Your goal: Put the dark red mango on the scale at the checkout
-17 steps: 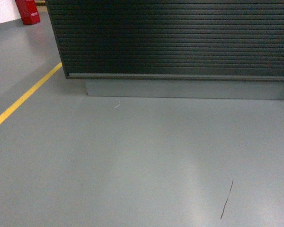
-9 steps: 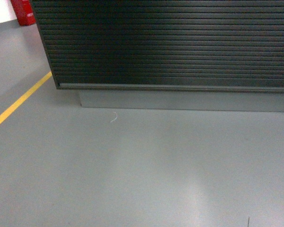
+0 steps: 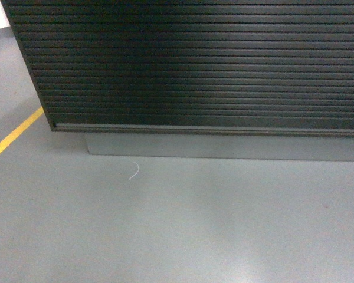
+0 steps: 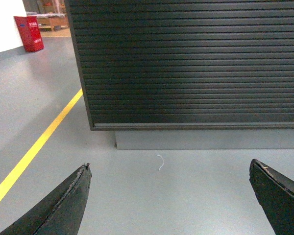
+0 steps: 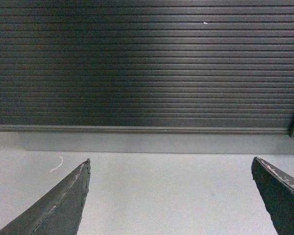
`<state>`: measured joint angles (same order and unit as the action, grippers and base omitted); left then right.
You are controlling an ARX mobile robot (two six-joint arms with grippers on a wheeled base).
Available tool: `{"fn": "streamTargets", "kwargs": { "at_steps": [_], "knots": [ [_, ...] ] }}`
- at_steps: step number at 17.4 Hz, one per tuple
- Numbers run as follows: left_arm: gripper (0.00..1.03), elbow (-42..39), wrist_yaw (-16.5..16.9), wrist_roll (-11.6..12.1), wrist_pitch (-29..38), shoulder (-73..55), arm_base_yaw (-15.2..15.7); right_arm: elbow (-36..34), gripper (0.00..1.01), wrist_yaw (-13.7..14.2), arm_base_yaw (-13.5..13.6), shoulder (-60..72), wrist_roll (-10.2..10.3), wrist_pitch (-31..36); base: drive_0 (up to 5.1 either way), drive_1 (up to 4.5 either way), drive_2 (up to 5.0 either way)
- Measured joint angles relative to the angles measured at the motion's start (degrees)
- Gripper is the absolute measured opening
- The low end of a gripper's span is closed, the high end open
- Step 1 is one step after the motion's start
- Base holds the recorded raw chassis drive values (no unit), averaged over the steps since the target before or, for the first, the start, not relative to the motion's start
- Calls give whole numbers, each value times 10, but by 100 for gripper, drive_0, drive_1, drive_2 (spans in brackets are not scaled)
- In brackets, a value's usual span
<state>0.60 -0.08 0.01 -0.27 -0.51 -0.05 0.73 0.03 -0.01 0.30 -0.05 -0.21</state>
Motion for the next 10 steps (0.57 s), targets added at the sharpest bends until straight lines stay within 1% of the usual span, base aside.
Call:
{"fn": "streamTargets", "kwargs": {
  "at_steps": [10],
  "knots": [
    [98,0,0,0,-1,0,0,0,98,0,0,0,0,0,6,434,-423]
  ]
}}
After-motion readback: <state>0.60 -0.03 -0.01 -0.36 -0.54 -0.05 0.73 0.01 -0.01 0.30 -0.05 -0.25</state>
